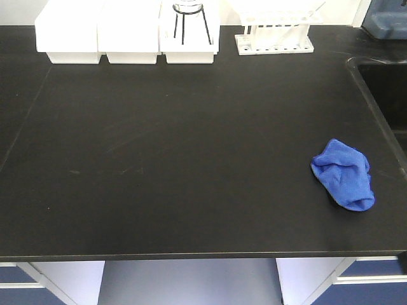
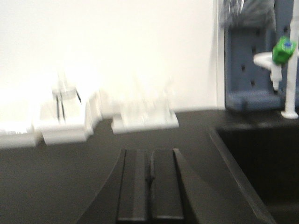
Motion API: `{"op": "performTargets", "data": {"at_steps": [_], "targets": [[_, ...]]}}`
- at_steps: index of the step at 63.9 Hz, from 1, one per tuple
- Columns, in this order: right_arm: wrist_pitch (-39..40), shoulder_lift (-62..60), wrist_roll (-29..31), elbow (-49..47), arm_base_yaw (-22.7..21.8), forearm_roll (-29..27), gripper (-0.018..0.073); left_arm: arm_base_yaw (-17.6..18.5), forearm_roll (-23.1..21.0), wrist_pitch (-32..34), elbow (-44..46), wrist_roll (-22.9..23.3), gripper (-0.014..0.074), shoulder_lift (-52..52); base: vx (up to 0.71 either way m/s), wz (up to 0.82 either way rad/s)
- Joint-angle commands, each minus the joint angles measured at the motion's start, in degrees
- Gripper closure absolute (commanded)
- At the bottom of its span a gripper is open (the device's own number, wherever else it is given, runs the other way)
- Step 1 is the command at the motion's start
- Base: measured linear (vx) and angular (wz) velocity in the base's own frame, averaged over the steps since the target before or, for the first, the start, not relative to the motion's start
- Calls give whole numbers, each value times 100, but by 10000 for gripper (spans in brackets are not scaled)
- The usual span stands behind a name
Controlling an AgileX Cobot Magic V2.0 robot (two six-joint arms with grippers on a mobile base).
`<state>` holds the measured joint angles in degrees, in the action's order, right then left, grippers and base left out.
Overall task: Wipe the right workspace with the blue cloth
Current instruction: 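Lower the right gripper onto the blue cloth near the sink, then close the right gripper on the blue cloth and lift it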
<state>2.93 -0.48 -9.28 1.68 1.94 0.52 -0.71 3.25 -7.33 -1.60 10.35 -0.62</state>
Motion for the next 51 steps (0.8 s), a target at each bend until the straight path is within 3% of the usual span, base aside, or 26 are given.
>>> {"op": "performTargets", "data": {"at_steps": [1, 9, 18, 25, 29, 39, 51], "targets": [[913, -46, -485, -133, 5, -259, 566, 28, -36, 452, -176, 49, 602, -93, 0, 0], [231, 255, -462, -887, 5, -52, 566, 28, -36, 452, -176, 49, 602, -93, 0, 0], [-1706, 1282, -389, -2168, 5, 311, 565, 28, -36, 452, -176, 49, 602, -93, 0, 0], [-2567, 2431, 82, -2947, 5, 691, 564, 28, -36, 452, -176, 49, 602, -93, 0, 0], [-2600, 3040, 356, -3243, 5, 781, 564, 28, -36, 452, -176, 49, 602, -93, 0, 0], [-2565, 4404, 364, -3735, 5, 678, 561, 28, -36, 452, -176, 49, 602, -93, 0, 0], [-2666, 5733, -204, -4259, 5, 654, 547, 28, -36, 452, -176, 49, 602, -93, 0, 0]]}}
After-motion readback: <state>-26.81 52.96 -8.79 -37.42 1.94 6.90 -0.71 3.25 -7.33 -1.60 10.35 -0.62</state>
